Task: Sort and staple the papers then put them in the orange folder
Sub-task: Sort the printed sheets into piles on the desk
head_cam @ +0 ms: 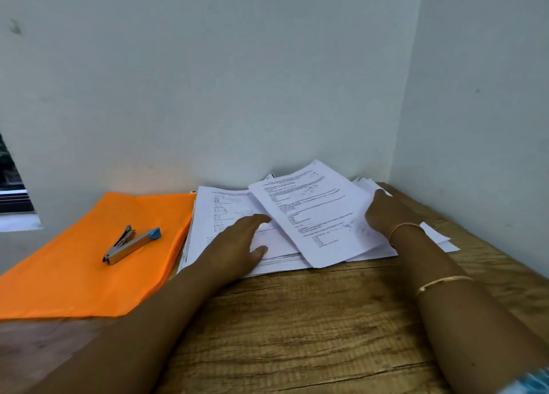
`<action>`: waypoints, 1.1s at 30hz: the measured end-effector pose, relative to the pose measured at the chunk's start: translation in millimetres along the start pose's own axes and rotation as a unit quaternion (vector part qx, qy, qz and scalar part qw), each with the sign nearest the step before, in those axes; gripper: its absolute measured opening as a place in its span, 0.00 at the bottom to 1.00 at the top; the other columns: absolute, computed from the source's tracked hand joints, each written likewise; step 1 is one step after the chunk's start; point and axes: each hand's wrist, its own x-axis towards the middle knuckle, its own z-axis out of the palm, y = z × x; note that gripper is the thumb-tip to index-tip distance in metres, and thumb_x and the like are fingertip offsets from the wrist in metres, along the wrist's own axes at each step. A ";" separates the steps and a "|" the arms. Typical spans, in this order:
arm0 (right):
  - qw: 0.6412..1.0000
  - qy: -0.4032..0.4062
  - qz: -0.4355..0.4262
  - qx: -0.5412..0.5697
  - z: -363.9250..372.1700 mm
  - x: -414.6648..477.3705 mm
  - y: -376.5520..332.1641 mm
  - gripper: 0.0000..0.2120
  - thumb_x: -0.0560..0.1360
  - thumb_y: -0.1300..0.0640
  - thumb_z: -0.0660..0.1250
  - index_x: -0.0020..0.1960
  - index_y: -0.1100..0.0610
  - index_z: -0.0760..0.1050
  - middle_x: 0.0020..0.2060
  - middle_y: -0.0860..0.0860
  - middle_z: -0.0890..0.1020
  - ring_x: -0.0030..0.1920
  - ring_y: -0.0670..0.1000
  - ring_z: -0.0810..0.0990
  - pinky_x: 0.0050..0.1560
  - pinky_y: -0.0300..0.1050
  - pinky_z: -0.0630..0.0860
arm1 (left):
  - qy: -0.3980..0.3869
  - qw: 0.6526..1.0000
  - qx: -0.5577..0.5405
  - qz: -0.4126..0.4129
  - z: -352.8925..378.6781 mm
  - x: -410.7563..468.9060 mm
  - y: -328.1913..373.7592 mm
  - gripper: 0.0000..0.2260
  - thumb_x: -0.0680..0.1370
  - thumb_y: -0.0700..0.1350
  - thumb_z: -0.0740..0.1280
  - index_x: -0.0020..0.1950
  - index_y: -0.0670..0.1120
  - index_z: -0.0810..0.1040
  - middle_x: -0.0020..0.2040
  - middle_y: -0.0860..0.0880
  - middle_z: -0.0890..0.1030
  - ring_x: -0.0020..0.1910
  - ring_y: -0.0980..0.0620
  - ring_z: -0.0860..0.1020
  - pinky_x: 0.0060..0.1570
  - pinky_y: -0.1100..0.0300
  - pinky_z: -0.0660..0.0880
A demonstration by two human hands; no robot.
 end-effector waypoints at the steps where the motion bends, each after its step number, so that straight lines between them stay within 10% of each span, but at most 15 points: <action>1: 1.000 0.007 0.014 0.000 3.2 8.1 8.4 0.27 0.73 0.54 0.55 0.72 0.52 0.63 0.67 0.57 0.72 0.66 0.60 0.70 0.68 0.58 0.66 | -0.008 1.000 -0.005 0.003 0.4 -0.2 -1.1 0.22 0.78 0.53 0.64 0.70 0.59 0.63 0.73 0.57 0.64 0.69 0.56 0.66 0.65 0.61 0.64; 21: 0.986 0.041 0.159 -0.041 -5.2 4.5 32.0 0.27 0.72 0.50 0.64 0.70 0.55 0.68 0.69 0.56 0.70 0.69 0.59 0.67 0.70 0.59 0.60 | -0.055 0.998 -0.010 0.010 -4.4 0.7 -1.4 0.21 0.74 0.62 0.63 0.63 0.54 0.76 0.63 0.57 0.76 0.61 0.57 0.72 0.58 0.63 0.67; 28: 0.985 0.030 0.140 -0.096 -12.4 -10.7 24.5 0.33 0.72 0.49 0.67 0.74 0.53 0.61 0.70 0.58 0.65 0.71 0.60 0.61 0.71 0.57 0.55 | 0.040 0.998 0.038 0.035 -7.6 0.2 6.7 0.10 0.81 0.48 0.57 0.51 0.49 0.78 0.48 0.50 0.82 0.41 0.56 0.73 0.36 0.70 0.63; 33: 0.992 0.112 -0.016 -0.049 -2.9 -4.0 7.9 0.22 0.72 0.52 0.63 0.66 0.51 0.70 0.63 0.58 0.72 0.64 0.61 0.69 0.64 0.56 0.64 | 0.088 0.996 0.015 0.011 -7.7 -0.1 10.4 0.10 0.80 0.49 0.61 0.53 0.48 0.80 0.49 0.50 0.82 0.44 0.54 0.76 0.42 0.64 0.65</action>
